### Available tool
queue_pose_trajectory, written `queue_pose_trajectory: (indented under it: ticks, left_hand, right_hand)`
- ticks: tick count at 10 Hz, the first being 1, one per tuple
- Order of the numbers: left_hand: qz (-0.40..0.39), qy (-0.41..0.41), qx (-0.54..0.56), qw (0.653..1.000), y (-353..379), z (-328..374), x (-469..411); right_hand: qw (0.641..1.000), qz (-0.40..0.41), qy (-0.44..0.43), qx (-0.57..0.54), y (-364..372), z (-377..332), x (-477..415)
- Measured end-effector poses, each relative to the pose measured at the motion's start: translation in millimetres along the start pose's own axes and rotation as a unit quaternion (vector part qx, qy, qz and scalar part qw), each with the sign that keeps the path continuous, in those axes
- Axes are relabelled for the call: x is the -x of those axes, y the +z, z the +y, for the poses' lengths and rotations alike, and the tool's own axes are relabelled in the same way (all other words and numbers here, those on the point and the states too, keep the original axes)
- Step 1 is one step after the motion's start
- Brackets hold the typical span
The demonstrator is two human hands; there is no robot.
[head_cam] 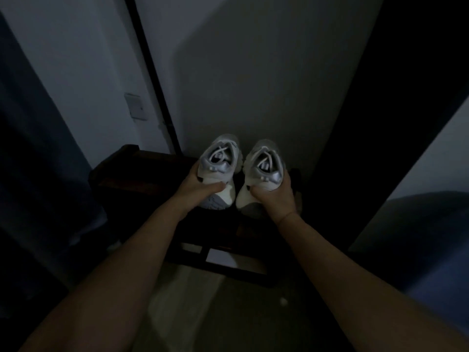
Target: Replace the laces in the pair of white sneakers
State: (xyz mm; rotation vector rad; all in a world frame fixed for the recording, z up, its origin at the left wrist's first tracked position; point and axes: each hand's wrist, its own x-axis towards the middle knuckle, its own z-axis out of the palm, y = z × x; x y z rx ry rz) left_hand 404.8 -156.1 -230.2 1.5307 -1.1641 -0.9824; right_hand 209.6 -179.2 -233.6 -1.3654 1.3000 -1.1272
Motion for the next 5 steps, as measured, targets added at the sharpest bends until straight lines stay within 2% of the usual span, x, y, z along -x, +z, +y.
queue_pose_trajectory:
  ticks: [3, 4, 5]
  left_hand:
    - [-0.051, -0.045, 0.009, 0.998, -10.9, -9.2, 1.1]
    - [-0.009, -0.075, 0.001, 0.997, -11.1, -13.0, 8.8]
    - [0.108, -0.078, -0.121, 0.984, -7.0, -24.0, 39.6]
  right_hand:
    - [1.000, -0.001, 0.010, 0.028, 3.3, -2.4, 2.5]
    - [1.000, -0.014, -0.004, 0.028, -8.4, -27.8, 29.3]
    - [0.998, -0.060, -0.007, 0.018, -43.9, -48.5, 81.5]
